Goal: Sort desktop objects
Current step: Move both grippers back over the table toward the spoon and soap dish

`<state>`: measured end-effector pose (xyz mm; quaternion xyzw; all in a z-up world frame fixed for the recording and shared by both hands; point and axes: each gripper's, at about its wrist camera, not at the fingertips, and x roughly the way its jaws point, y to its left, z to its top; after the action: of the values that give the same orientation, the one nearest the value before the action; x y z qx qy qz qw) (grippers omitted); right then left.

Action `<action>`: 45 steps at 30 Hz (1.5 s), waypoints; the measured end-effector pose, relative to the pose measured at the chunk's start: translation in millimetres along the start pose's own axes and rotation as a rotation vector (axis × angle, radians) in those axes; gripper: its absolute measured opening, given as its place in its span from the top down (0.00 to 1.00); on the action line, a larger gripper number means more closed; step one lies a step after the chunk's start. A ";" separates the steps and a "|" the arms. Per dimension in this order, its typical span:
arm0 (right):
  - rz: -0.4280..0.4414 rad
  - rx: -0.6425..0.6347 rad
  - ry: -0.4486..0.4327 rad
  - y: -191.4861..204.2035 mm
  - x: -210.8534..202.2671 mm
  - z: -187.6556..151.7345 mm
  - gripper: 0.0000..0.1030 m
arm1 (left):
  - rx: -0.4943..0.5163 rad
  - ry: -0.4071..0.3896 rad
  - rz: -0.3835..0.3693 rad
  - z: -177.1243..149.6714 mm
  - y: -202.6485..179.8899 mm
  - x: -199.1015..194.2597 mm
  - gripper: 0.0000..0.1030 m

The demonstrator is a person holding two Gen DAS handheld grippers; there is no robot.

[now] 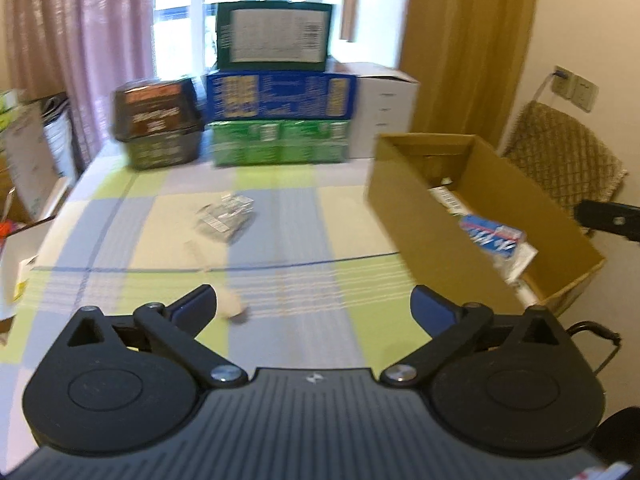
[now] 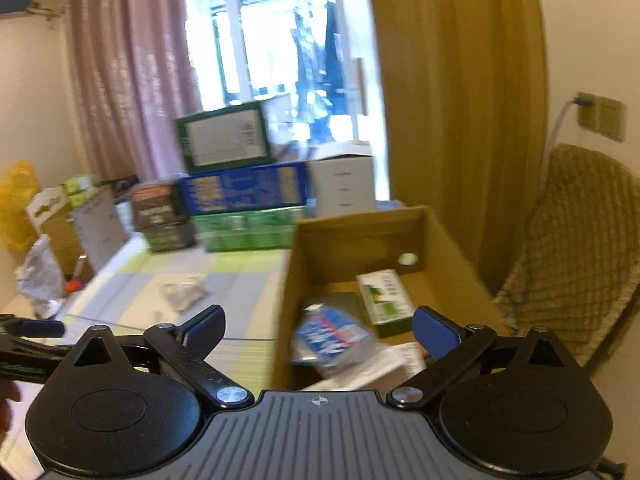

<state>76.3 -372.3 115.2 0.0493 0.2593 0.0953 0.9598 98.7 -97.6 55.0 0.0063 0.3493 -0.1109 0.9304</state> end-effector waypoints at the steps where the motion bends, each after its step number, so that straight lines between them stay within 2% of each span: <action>1: 0.018 -0.004 -0.001 9.0 -1.1 -1.7 0.04 | -0.008 0.005 0.012 -3.1 8.6 -1.9 0.02; 7: 0.121 -0.064 0.021 62.8 5.5 -12.5 0.02 | -0.041 0.024 0.101 -17.2 59.2 -10.8 0.01; 12: 0.156 -0.096 0.060 89.9 24.5 -24.6 0.02 | -0.069 0.026 0.143 -21.4 89.3 -12.5 0.01; 20: 0.173 -0.173 0.118 115.4 63.1 -49.7 0.02 | -0.095 0.046 0.138 -27.9 111.7 11.4 0.02; 31: 0.173 -0.202 0.158 105.4 141.8 -87.7 0.03 | -0.109 0.057 0.099 -31.5 102.3 79.8 0.02; 33: 0.172 -0.211 0.166 102.1 156.5 -92.8 0.10 | -0.098 0.067 0.095 -31.9 99.3 94.9 0.03; 35: 0.166 -0.205 0.181 97.1 170.3 -98.4 0.21 | -0.088 0.086 0.099 -32.3 96.4 111.4 0.16; 37: 0.176 -0.194 0.212 91.5 184.5 -104.0 0.29 | -0.098 0.117 0.094 -32.8 95.8 128.5 0.23; 40: 0.184 -0.200 0.234 88.2 198.5 -108.8 0.32 | -0.135 0.134 0.075 -31.9 95.9 146.1 0.24; 45: 0.184 -0.176 0.231 86.7 205.3 -106.2 0.32 | -0.126 0.140 0.064 -30.0 90.0 165.9 0.28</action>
<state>182.7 -240.1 -63.9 -0.0225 0.3528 0.2102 0.9115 219.6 -40.7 -81.7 -0.0333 0.4193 -0.0580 0.9054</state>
